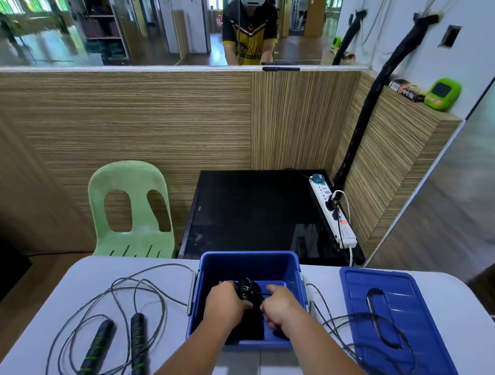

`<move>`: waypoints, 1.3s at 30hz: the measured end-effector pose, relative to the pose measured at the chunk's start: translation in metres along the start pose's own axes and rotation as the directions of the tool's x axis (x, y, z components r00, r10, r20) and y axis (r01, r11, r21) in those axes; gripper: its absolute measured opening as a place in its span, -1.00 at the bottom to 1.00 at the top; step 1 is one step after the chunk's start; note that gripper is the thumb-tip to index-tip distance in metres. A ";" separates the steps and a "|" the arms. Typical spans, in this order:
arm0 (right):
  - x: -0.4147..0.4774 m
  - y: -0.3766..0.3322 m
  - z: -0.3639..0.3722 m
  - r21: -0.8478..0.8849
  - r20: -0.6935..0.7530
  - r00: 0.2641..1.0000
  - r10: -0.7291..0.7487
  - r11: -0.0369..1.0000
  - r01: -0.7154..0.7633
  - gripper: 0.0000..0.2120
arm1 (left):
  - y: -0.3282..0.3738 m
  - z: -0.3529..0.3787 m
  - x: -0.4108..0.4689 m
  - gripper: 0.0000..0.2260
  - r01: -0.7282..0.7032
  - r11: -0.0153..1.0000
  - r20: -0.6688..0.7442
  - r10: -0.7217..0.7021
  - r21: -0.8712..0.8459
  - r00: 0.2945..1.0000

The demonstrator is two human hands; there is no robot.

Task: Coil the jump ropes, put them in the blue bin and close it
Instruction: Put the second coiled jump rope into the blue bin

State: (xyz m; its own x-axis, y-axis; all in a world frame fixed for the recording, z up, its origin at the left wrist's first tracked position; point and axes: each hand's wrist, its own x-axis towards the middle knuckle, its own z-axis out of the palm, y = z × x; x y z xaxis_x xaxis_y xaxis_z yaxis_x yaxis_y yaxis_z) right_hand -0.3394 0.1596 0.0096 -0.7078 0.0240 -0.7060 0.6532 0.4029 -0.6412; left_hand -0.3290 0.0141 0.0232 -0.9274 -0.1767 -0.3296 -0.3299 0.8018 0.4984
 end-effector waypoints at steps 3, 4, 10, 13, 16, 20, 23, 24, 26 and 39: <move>-0.015 -0.007 -0.005 -0.098 -0.052 0.996 -0.067 0.993 0.062 -0.35 | -0.001 -0.005 -0.003 -0.72 -0.006 1.000 0.000 0.006 0.012 1.000; -0.020 -0.009 -0.006 -0.143 -0.064 0.993 -0.095 0.986 0.085 -0.37 | -0.002 -0.007 -0.004 -0.72 -0.006 1.000 -0.003 0.006 0.010 1.000; -0.035 -0.015 -0.010 -0.248 -0.093 0.972 -0.217 0.950 0.189 -0.41 | 0.002 -0.019 -0.016 -0.71 -0.040 0.998 -0.041 0.038 -0.041 0.998; -0.041 -0.015 -0.011 -0.208 -0.109 0.955 -0.275 0.946 0.248 -0.41 | 0.007 -0.028 -0.026 -0.69 -0.079 0.992 -0.075 0.072 -0.098 0.995; -0.058 -0.017 -0.015 -0.185 -0.146 0.925 -0.350 0.928 0.322 -0.45 | 0.013 -0.037 -0.039 -0.69 -0.128 0.979 -0.103 0.113 -0.156 0.988; -0.084 -0.013 -0.021 -0.221 -0.209 0.880 -0.426 0.898 0.381 -0.55 | 0.018 -0.045 -0.064 -0.73 -0.214 0.955 -0.140 0.188 -0.207 0.972; -0.107 0.001 -0.027 -0.215 -0.213 0.858 -0.467 0.879 0.425 -0.57 | 0.021 -0.047 -0.087 -0.80 -0.288 0.926 -0.166 0.253 -0.242 0.953; -0.113 0.007 -0.028 -0.176 -0.227 0.852 -0.471 0.881 0.440 -0.57 | 0.022 -0.046 -0.094 -0.82 -0.316 0.914 -0.170 0.279 -0.254 0.945; -0.128 0.024 -0.030 -0.090 -0.296 0.827 -0.478 0.876 0.474 -0.57 | 0.023 -0.043 -0.106 -0.84 -0.372 0.885 -0.165 0.338 -0.280 0.927; -0.189 0.133 -0.074 -0.098 -0.513 0.796 -0.322 0.943 0.318 -0.67 | 0.051 0.020 -0.164 -0.84 -0.465 0.813 0.075 0.519 -0.350 0.851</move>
State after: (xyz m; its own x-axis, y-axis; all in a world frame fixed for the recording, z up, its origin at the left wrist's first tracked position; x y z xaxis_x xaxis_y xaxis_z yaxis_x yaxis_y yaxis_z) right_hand -0.1390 0.2766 0.0805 -0.9115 0.3585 -0.2017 0.3646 0.4770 -0.7997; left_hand -0.1905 0.0950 0.0867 -0.9475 0.3089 -0.0820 0.1016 0.5345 0.8391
